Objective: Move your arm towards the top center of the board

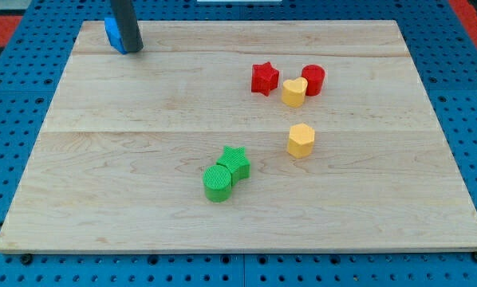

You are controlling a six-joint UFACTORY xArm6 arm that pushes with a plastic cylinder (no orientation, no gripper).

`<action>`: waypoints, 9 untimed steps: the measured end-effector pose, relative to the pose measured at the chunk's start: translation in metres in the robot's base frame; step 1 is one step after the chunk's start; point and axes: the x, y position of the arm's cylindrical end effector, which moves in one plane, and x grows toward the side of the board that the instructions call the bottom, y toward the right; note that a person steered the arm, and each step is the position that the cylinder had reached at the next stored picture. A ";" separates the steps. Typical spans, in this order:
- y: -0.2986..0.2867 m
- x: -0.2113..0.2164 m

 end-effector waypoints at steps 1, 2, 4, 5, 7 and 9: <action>0.000 -0.008; 0.000 -0.025; 0.014 -0.060; 0.027 -0.060; 0.056 -0.067; 0.077 -0.068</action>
